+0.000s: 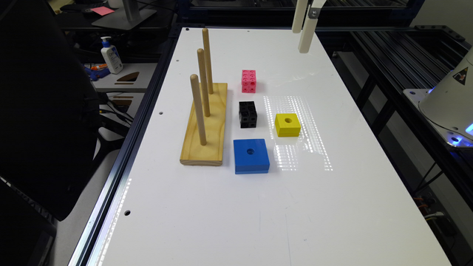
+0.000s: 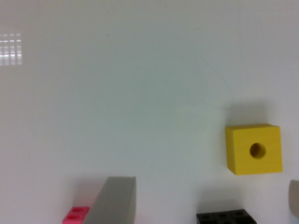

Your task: Pick up pink block.

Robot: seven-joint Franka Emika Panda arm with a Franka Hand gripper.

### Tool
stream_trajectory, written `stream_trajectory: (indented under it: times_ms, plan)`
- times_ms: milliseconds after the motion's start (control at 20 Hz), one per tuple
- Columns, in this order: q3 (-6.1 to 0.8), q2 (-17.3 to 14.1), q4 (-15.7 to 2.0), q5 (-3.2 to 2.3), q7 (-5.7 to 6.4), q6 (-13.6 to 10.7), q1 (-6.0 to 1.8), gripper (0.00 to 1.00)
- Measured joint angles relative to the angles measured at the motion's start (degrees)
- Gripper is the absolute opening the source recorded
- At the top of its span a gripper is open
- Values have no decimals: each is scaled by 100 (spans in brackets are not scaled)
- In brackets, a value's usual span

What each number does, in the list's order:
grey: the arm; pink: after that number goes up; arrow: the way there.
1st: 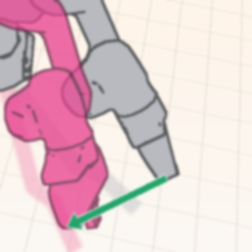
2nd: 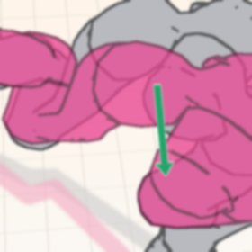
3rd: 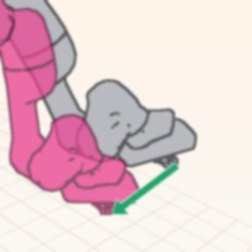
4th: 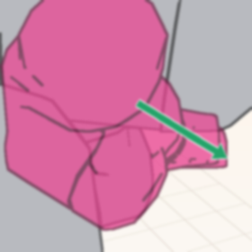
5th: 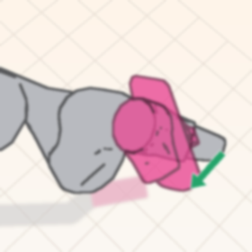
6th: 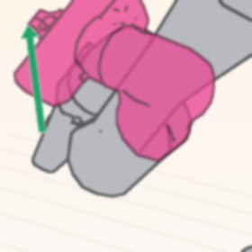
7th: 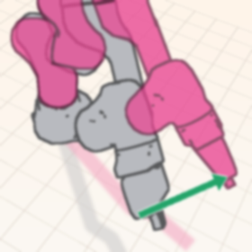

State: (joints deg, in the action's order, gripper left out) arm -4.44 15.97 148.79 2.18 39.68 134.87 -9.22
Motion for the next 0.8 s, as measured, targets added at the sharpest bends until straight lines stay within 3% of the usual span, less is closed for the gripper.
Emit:
stream_trajectory:
  times_ms: [200, 450, 800]
  plan:
    - [0, 0, -11, -9, -155, 0, -159, 100]
    - [0, -15, -61, -15, -266, 0, -276, 100]
    - [0, -292, -355, -34, -310, 0, -348, 100]
